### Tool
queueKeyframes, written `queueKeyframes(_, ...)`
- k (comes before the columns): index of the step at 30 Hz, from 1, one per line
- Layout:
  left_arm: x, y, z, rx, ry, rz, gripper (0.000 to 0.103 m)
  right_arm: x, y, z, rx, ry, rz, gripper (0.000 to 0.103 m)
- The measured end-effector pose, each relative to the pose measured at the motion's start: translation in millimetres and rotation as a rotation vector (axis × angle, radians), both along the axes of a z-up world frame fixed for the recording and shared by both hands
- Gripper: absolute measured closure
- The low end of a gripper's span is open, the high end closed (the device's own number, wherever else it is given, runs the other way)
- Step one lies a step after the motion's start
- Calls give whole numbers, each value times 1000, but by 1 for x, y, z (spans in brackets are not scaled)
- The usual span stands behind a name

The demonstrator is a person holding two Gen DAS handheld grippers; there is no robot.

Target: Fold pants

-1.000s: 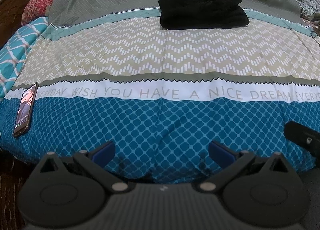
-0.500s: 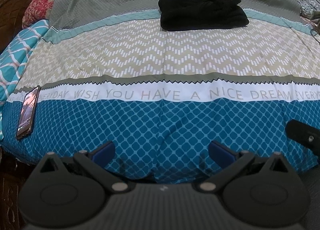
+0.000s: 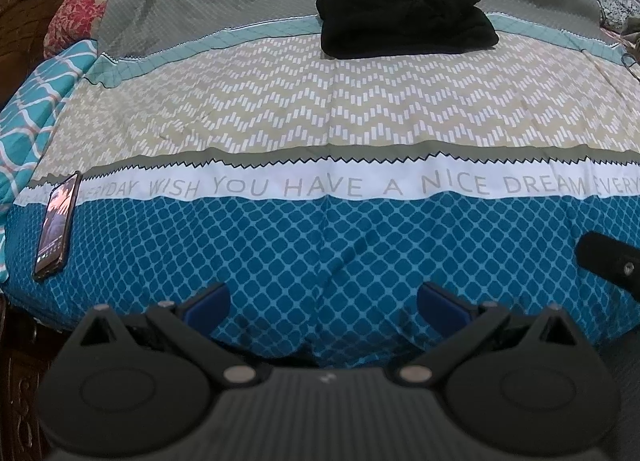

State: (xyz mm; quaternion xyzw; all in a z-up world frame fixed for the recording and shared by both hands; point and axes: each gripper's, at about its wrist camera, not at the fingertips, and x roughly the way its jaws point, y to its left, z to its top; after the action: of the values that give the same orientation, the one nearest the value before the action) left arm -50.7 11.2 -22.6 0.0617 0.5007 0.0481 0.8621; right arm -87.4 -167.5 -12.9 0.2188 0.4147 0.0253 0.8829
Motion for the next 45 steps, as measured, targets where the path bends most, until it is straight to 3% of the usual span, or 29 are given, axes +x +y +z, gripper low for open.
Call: queueKeyframes(45,2,-2,-11,10,39,-16,0,0,0,-8,16,24,-3,1)
